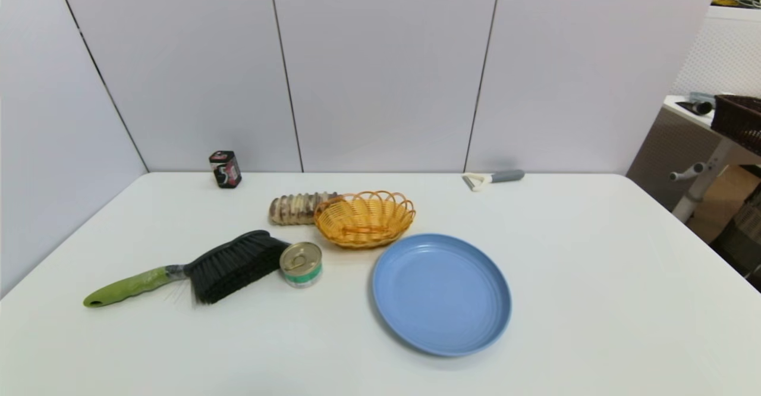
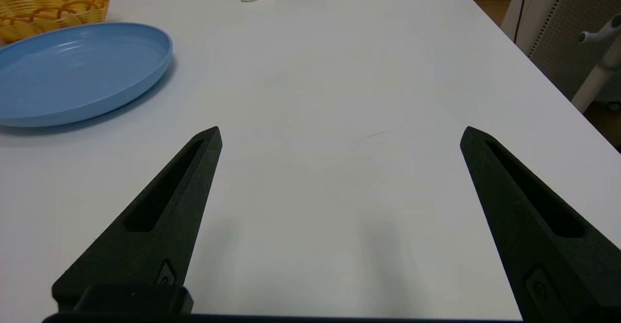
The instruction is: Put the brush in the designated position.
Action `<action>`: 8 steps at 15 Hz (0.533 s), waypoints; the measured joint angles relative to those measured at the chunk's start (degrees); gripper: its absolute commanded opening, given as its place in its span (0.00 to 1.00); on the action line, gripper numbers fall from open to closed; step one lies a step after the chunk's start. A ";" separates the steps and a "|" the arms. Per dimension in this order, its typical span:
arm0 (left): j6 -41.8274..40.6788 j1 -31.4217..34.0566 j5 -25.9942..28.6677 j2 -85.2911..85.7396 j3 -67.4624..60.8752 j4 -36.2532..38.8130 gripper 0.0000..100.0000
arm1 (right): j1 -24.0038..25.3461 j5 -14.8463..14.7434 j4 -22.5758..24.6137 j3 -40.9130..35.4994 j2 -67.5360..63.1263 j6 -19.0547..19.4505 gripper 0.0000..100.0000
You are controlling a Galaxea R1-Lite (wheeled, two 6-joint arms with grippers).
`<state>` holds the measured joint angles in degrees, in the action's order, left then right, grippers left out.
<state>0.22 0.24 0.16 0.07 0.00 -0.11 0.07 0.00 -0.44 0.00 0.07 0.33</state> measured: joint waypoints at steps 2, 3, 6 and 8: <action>-0.43 0.00 0.11 -0.95 0.16 -0.68 1.00 | 0.00 0.00 0.00 0.00 0.00 0.00 1.00; -0.49 0.00 0.37 -2.50 0.55 -0.68 1.00 | 0.00 0.00 0.00 0.00 0.00 0.00 1.00; -1.58 0.11 2.40 -11.07 4.90 0.33 1.00 | 0.00 0.00 0.00 0.00 0.00 -0.02 1.00; -4.49 0.83 3.06 -19.44 8.79 1.37 1.00 | 0.00 0.00 0.00 0.00 0.00 -0.02 1.00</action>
<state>-4.27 1.07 3.22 -19.37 8.79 1.26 0.07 0.00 -0.44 0.00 0.07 0.30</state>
